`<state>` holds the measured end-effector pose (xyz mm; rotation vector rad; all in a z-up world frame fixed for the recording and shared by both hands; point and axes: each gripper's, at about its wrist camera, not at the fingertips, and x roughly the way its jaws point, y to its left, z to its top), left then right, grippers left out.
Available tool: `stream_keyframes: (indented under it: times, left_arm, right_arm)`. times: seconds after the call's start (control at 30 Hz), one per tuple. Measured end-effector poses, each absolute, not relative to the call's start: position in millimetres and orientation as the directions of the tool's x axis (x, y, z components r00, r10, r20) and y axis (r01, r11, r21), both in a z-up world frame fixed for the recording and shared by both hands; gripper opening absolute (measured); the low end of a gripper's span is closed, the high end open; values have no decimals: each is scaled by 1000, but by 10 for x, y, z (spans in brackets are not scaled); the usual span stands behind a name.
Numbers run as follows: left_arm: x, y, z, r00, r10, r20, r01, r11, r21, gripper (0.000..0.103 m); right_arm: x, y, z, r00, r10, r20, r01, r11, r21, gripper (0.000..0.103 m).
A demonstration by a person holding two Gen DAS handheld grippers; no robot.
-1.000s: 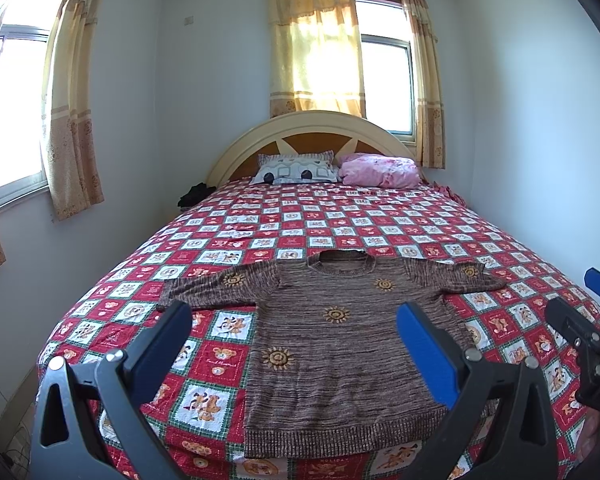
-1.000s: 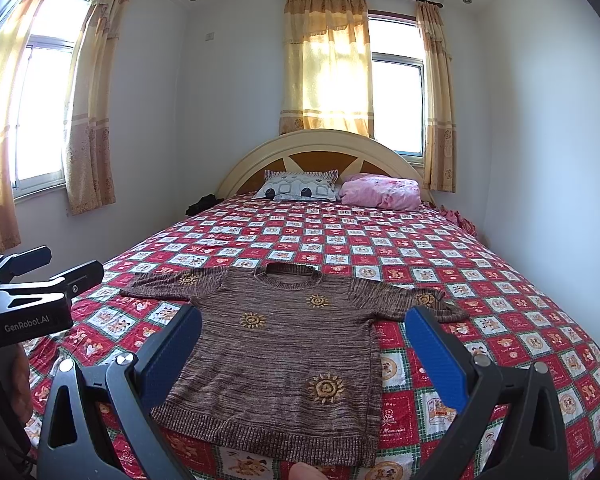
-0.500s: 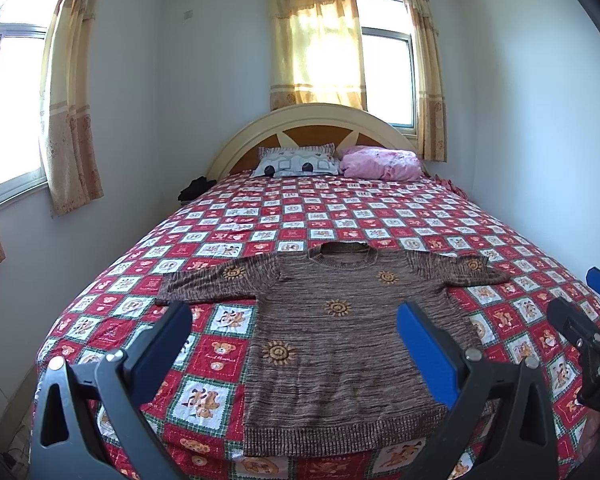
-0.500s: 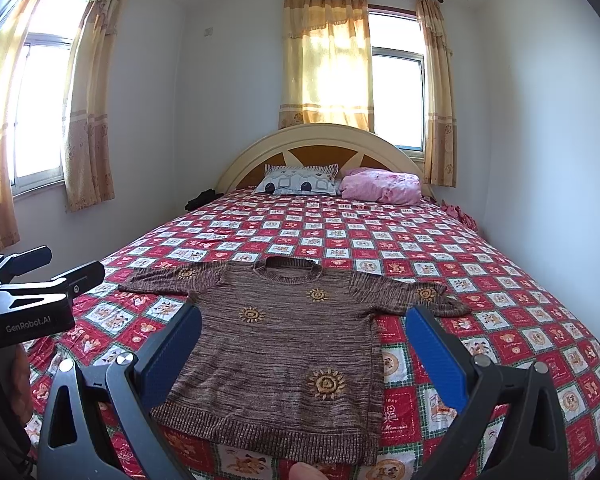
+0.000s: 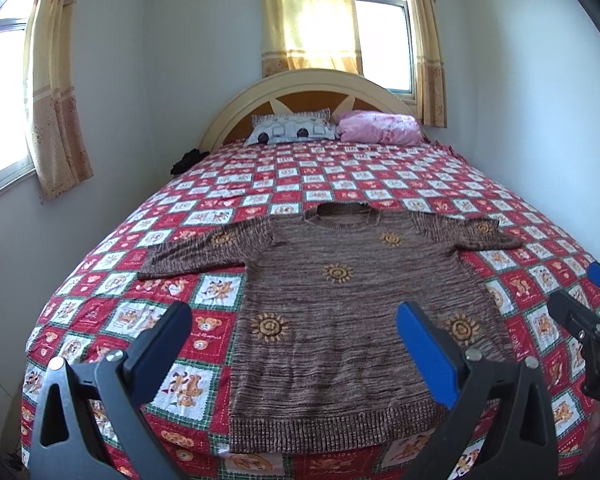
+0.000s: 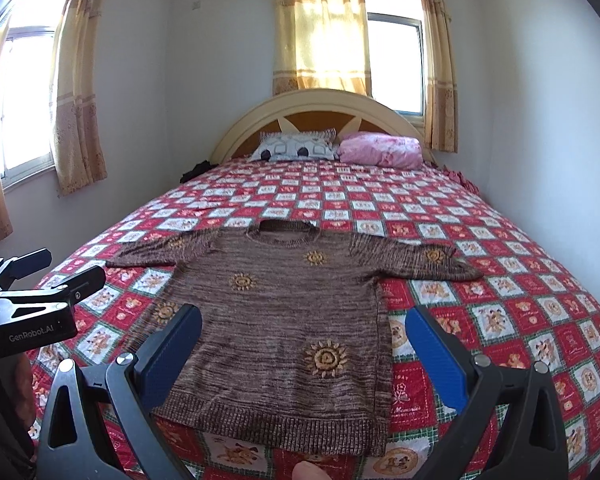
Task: Fold small clothes
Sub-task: 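Lower the right tool to the sleeve nearest it and grasp its cuff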
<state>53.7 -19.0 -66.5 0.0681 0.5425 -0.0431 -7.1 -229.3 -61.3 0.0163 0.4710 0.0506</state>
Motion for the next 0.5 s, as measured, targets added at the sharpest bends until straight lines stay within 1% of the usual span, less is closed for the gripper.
stream_keyframes:
  times: [0.27,0.37,0.5]
  left_arm:
    - [958,-214,-1087,799,-8,-601,73,994,84,103]
    - [1186,-214,-1251,779,20,-627,74,990,123,103]
    - [1528,-147,-1390,761,43,-648,66,988,143,103]
  right_arm:
    - [297,-2589,-1076,835,33,-549,-2,998,58,102]
    - [477,-2839,-1283,804,21,-594,43,995,94,102]
    - [730,-3287,-1501,757,20,-653,109,982,157,102]
